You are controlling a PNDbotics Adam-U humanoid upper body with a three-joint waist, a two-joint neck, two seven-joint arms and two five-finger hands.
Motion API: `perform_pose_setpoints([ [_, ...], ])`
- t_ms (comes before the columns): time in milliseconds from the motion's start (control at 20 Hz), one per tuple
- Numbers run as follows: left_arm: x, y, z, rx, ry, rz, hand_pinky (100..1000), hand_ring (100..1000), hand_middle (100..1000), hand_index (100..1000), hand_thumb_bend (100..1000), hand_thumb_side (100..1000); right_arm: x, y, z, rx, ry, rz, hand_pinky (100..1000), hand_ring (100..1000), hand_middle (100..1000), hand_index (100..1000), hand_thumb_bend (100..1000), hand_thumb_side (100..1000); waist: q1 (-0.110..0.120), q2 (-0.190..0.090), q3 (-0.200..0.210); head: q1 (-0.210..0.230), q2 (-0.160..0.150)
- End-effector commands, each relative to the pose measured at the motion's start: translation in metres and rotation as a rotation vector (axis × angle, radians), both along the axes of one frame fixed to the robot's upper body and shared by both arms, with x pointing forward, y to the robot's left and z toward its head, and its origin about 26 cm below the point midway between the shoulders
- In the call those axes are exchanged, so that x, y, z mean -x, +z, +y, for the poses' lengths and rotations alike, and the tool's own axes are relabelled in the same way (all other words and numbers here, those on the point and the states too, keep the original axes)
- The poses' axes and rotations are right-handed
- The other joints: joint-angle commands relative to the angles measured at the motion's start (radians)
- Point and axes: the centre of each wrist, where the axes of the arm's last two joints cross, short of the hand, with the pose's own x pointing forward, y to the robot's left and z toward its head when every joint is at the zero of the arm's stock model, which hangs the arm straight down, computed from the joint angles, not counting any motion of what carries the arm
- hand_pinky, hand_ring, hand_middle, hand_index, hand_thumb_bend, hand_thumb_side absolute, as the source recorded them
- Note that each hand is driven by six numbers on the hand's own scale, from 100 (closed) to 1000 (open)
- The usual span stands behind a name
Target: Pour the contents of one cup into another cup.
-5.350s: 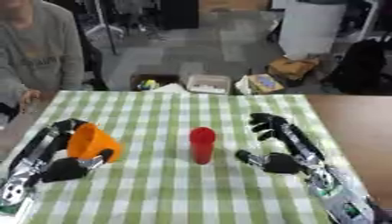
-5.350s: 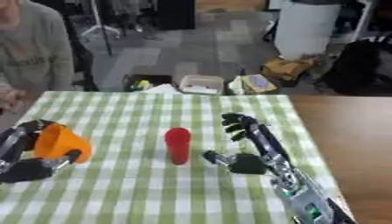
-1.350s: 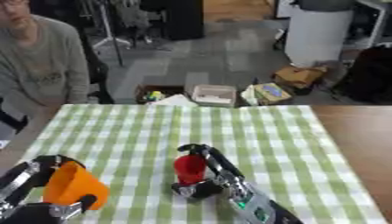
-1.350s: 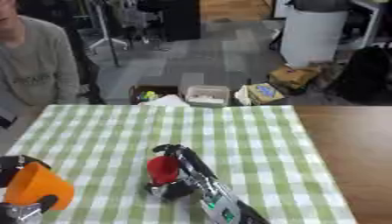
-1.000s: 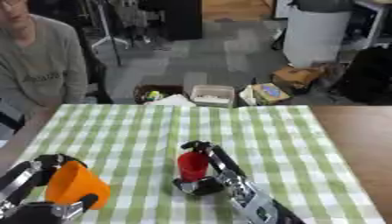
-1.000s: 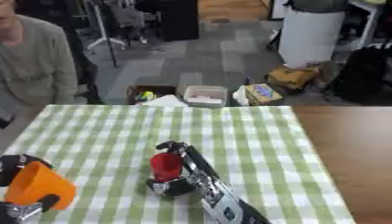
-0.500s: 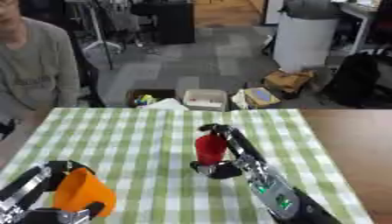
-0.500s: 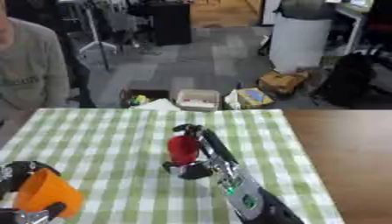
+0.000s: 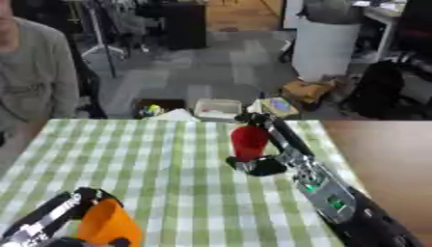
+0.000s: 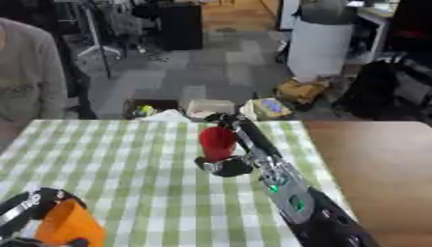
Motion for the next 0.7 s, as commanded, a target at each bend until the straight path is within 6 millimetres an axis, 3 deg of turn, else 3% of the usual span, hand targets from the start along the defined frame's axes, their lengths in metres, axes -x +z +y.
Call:
perform_pose_setpoints([
  [50,-0.004,0.006,0.000,-0.068,-0.013,-0.038,444,438,386,688,344,183,0.007,0.033,0.006,0.055,0.054,-0.093,335,255,424,824,329,100,-0.002,-0.022,-0.004,0.007,0.009],
  [350,-0.012,0.003,-0.013,-0.148,-0.044,-0.087,442,432,379,686,346,177,0.026,0.063,0.034,0.156,0.186,-0.178,339,257,430,830,293,100,-0.009,-0.032,-0.010,0.011,0.012],
  [700,-0.019,0.001,-0.037,-0.190,-0.108,-0.133,447,433,378,685,347,176,0.038,0.076,0.070,0.237,0.315,-0.201,343,260,436,833,270,100,-0.014,-0.038,-0.014,0.012,0.013],
])
